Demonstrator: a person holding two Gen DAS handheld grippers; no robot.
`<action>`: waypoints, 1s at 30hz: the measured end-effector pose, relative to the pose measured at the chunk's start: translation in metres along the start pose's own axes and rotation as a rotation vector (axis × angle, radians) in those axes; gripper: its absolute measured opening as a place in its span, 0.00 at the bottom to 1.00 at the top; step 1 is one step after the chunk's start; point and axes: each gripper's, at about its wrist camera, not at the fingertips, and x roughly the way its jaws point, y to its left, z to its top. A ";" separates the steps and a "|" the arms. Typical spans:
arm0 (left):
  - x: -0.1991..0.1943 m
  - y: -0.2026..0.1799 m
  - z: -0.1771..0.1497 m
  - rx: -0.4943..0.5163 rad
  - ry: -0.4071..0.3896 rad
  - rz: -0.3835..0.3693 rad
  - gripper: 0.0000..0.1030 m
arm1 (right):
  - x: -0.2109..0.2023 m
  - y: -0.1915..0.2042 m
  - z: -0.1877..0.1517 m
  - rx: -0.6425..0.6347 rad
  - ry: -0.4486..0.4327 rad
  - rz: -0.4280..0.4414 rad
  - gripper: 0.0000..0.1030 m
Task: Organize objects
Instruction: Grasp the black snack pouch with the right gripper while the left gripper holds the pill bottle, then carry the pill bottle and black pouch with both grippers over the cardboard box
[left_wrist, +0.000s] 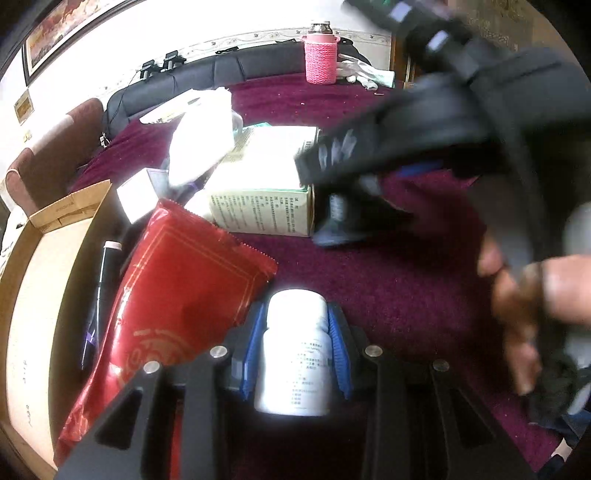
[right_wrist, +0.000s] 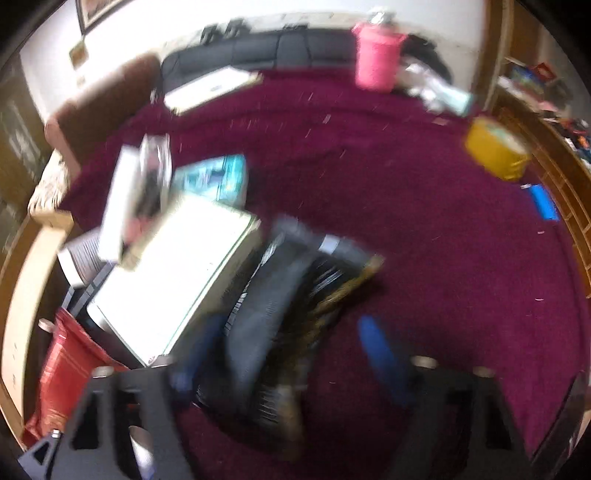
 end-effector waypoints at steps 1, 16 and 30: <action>0.000 0.000 0.000 -0.001 0.001 -0.001 0.33 | 0.000 0.001 -0.002 -0.017 -0.024 -0.016 0.55; -0.005 -0.008 -0.006 0.031 -0.006 0.040 0.32 | -0.003 -0.030 -0.007 0.014 -0.126 0.031 0.48; -0.008 -0.017 -0.011 0.061 -0.012 0.086 0.32 | -0.003 -0.015 -0.014 -0.050 -0.142 -0.031 0.50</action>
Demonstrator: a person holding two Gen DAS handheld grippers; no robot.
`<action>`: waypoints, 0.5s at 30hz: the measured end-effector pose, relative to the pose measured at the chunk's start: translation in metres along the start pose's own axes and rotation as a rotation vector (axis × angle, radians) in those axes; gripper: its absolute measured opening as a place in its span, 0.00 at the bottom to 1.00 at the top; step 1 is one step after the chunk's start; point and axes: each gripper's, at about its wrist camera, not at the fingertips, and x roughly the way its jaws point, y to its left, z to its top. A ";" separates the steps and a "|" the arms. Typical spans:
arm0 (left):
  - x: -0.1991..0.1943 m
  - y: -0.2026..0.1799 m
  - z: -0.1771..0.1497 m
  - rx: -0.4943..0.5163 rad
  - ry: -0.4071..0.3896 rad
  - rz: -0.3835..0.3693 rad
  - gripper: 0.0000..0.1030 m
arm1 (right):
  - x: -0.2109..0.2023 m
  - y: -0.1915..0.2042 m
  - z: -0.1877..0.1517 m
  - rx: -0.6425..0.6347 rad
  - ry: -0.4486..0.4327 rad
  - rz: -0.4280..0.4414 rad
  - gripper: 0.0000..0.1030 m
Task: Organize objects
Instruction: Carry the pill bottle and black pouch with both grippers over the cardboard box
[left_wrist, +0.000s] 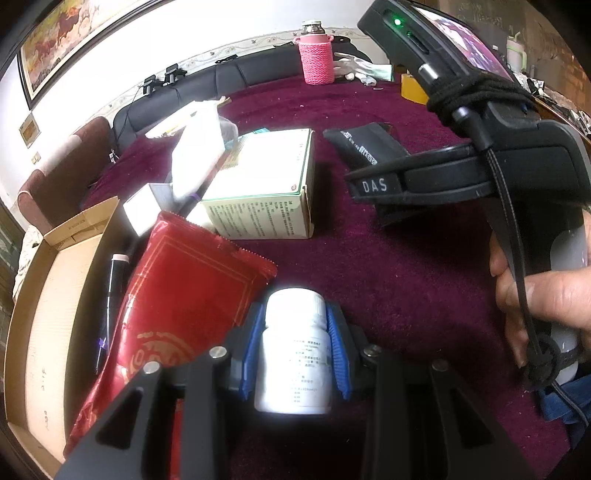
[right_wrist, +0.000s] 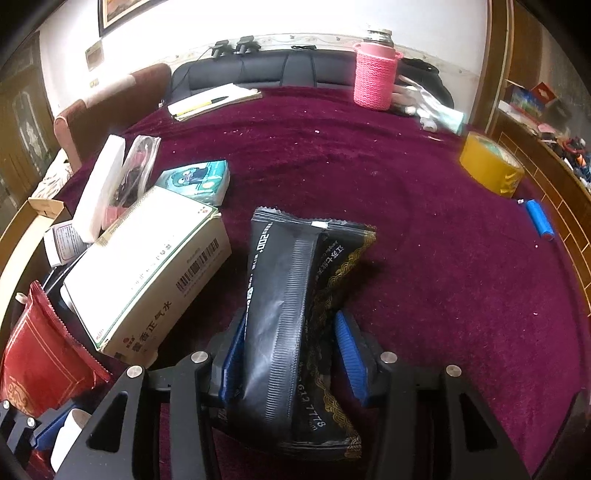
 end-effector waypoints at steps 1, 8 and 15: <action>0.000 -0.001 0.000 0.000 0.000 0.001 0.32 | 0.000 0.000 0.000 0.001 0.001 0.002 0.50; 0.000 -0.001 0.000 0.000 0.000 0.001 0.32 | 0.001 0.001 0.000 -0.004 0.001 -0.013 0.51; -0.002 -0.002 -0.002 -0.005 -0.001 -0.004 0.32 | -0.004 -0.003 -0.001 0.032 -0.011 0.043 0.47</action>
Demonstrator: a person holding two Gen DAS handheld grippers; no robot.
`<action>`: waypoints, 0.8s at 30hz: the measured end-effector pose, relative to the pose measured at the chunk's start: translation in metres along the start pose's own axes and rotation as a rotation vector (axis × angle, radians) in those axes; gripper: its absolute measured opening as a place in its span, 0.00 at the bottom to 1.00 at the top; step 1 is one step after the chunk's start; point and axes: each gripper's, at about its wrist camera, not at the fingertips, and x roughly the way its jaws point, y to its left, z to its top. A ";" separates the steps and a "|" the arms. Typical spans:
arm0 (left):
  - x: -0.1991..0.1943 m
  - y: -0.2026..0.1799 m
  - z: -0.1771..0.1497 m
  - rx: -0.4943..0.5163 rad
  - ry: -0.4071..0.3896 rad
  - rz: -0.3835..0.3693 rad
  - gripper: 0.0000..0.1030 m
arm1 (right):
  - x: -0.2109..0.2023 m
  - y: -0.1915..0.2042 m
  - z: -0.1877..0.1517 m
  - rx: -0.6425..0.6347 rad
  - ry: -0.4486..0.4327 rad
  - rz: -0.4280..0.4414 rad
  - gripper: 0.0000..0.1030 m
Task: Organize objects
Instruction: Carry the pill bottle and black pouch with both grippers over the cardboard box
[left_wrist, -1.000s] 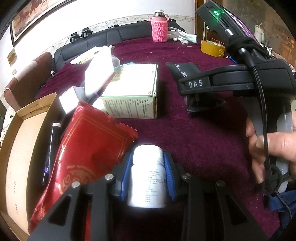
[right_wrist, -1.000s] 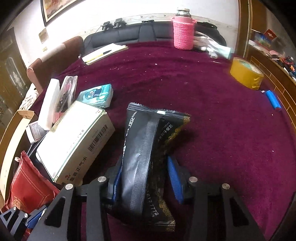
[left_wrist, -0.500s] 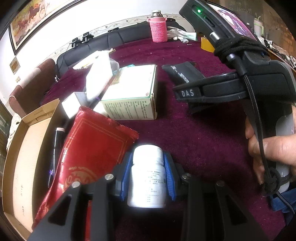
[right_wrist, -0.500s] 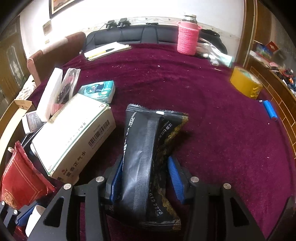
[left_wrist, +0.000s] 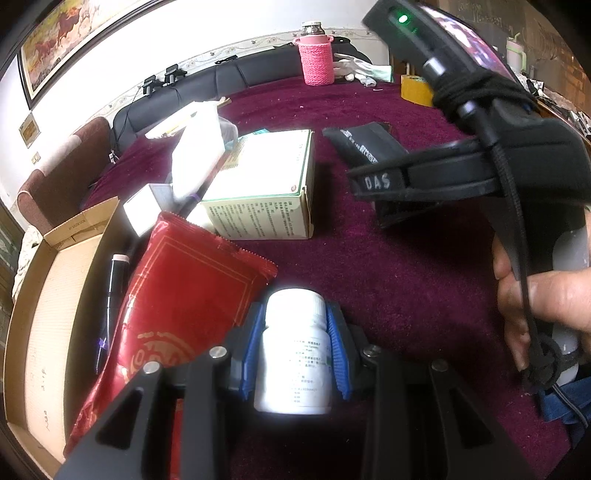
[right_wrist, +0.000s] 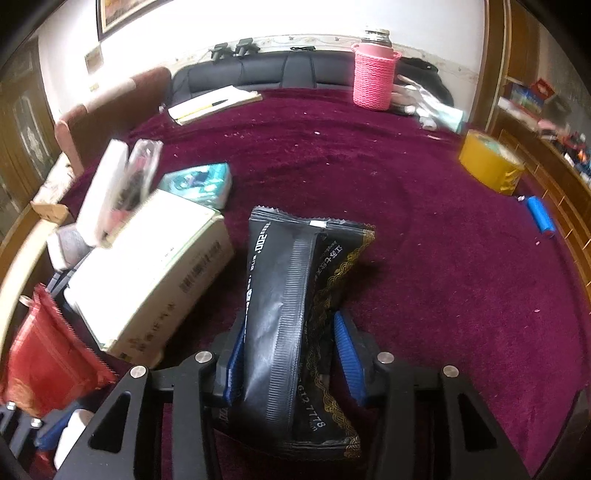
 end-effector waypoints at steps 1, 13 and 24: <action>-0.001 0.001 0.000 -0.004 0.000 -0.006 0.32 | -0.003 -0.001 0.001 0.011 -0.010 0.012 0.47; -0.009 0.000 0.001 -0.037 -0.027 -0.059 0.31 | -0.024 -0.011 0.007 0.070 -0.086 0.028 0.47; -0.042 0.022 0.009 -0.104 -0.108 -0.079 0.31 | -0.033 -0.014 0.008 0.094 -0.118 0.040 0.47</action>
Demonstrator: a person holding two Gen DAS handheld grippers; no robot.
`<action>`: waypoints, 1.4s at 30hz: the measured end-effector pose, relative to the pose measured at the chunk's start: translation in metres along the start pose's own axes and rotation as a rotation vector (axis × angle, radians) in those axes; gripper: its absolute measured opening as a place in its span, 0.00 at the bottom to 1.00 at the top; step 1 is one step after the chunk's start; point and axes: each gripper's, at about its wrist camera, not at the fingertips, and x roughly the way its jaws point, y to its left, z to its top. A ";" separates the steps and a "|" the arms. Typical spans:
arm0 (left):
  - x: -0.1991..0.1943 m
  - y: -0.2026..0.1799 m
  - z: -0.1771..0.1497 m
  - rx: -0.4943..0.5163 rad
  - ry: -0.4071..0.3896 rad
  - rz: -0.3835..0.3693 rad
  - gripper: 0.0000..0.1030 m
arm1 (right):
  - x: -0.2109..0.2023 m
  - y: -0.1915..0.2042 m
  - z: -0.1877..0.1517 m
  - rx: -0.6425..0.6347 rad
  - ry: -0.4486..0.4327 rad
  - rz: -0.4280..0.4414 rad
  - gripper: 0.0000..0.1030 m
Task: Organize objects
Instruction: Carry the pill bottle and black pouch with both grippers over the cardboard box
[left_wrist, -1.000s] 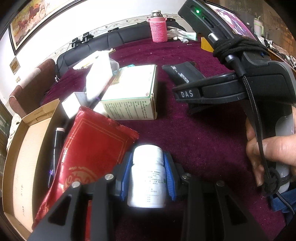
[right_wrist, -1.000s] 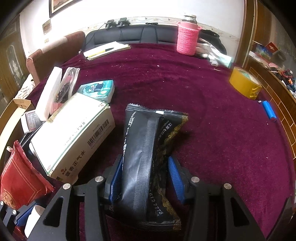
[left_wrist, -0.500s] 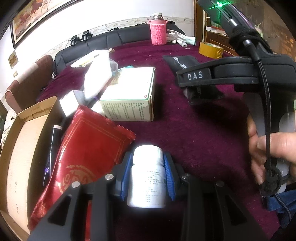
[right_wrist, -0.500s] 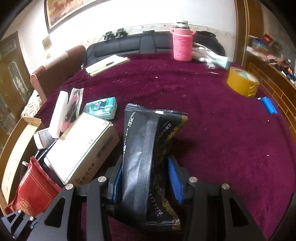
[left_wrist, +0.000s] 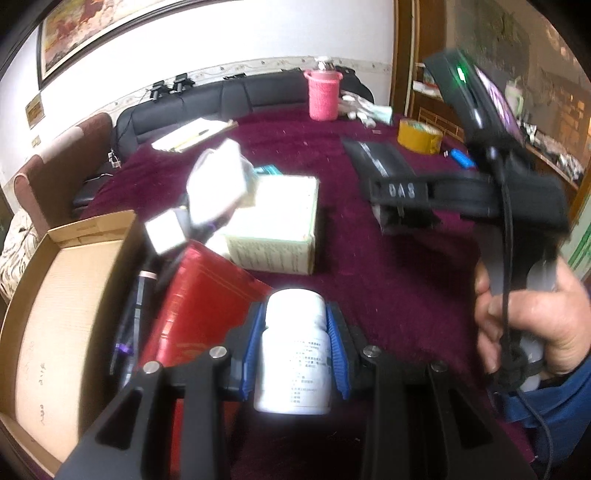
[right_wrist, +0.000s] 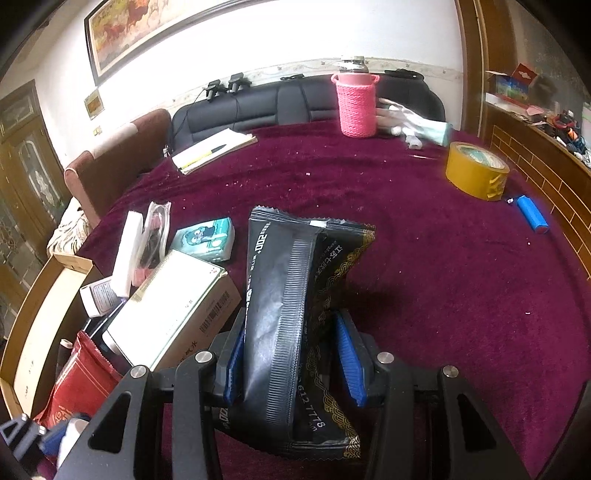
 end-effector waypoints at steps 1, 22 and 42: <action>-0.004 0.003 0.001 -0.006 -0.010 0.002 0.31 | 0.000 0.000 0.000 0.002 -0.002 0.000 0.47; -0.074 0.167 -0.013 -0.296 -0.135 0.270 0.32 | -0.009 0.015 -0.001 -0.019 -0.034 0.055 0.47; -0.052 0.228 -0.043 -0.251 -0.063 0.423 0.32 | -0.042 0.159 -0.002 -0.208 0.080 0.392 0.48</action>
